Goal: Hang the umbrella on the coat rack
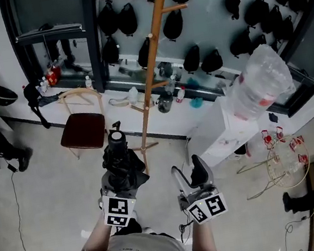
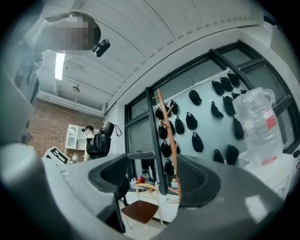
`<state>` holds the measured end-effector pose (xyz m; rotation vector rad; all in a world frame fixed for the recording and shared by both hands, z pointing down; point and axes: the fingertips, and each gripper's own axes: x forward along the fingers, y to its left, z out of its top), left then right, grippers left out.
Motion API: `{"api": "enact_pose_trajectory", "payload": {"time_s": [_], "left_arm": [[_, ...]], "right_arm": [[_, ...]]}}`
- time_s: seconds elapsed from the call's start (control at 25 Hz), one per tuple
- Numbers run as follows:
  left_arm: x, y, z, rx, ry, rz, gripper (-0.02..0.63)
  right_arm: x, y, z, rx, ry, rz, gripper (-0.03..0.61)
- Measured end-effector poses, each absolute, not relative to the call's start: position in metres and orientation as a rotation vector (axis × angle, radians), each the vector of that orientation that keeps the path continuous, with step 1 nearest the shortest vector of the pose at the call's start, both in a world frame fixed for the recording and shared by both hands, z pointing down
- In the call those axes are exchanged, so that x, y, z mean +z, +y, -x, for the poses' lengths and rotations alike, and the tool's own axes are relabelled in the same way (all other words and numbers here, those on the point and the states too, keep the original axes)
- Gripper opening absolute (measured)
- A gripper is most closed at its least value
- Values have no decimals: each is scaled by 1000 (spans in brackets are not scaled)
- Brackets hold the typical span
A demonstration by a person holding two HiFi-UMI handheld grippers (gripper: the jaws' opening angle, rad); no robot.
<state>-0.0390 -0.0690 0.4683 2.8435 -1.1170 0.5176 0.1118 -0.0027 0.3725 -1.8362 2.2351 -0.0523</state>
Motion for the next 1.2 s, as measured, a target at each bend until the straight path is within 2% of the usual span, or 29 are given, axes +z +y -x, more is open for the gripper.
{"api": "enact_pose_trajectory", "payload": {"time_s": [0.44,0.76,0.8,0.84,1.2], "left_arm": [[483,-124,34,545,-850,-2926,308],[501,-125,11,571,-606,-3018,308],[502,-125,8,568,-584,-3027,308],[504,-125,4,567,-564,-3036,308],[512,-122,-38,558,-523,-3069,308]], "right_arm": [[361,-63,-71,-42,2274,1739,321],[360,-93,-33,-162,2500,1382,322],[360,-97,-29,-182,2532,1330,353],[361,-100,-25,-202,2563,1280,418],[372,-129,-25,-230,2719,1073,420]]}}
